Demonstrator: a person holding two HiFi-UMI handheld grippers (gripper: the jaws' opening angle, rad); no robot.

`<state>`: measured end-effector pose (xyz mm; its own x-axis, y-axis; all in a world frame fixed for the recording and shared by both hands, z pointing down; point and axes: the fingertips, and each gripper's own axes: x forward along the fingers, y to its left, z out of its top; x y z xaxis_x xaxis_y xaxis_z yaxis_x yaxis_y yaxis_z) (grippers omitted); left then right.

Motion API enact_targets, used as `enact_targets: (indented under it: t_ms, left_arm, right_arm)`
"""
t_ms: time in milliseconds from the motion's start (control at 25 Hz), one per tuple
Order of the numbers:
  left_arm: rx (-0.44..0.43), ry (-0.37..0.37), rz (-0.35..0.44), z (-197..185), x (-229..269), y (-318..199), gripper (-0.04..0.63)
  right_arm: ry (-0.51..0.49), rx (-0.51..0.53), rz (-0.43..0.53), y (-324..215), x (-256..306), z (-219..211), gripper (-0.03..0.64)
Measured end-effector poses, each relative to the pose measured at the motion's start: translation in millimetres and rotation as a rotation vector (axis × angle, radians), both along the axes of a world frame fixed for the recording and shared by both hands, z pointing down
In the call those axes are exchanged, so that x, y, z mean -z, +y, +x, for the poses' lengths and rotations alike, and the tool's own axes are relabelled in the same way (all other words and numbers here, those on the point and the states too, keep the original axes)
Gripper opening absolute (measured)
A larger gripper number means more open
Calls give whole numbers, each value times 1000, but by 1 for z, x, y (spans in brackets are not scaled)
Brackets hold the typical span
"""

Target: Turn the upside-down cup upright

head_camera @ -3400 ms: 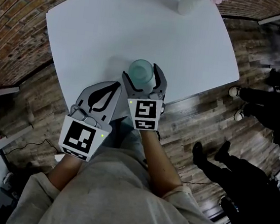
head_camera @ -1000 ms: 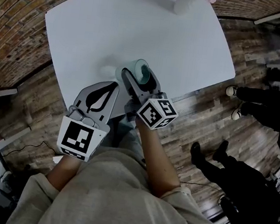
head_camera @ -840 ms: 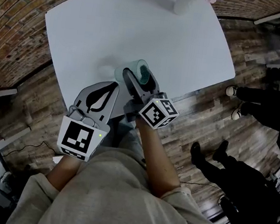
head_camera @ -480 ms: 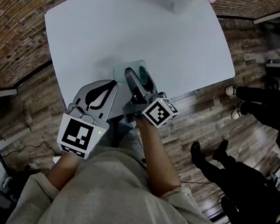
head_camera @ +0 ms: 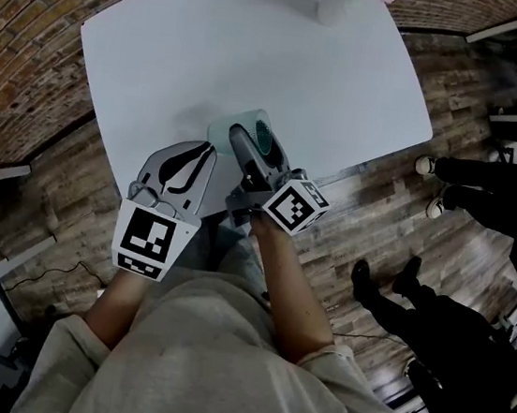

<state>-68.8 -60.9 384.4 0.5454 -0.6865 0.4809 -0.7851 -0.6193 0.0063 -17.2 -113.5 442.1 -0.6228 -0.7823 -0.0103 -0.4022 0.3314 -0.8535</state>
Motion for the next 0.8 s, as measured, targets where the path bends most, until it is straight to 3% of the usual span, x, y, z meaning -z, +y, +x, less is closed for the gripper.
enact_targets:
  t_ms: [200, 280, 800]
  left_arm:
    - [-17, -26, -16, -6, -11, -6, 27]
    - [-38, -24, -29, -3, -15, -6, 115]
    - [-85, -65, -86, 5, -43, -9, 277]
  right_arm:
    - [-8, -4, -2, -2, 0, -4, 379]
    - [-12, -5, -3, -2, 0, -3, 379]
    - [-15, -2, -9, -1, 0, 3, 379]
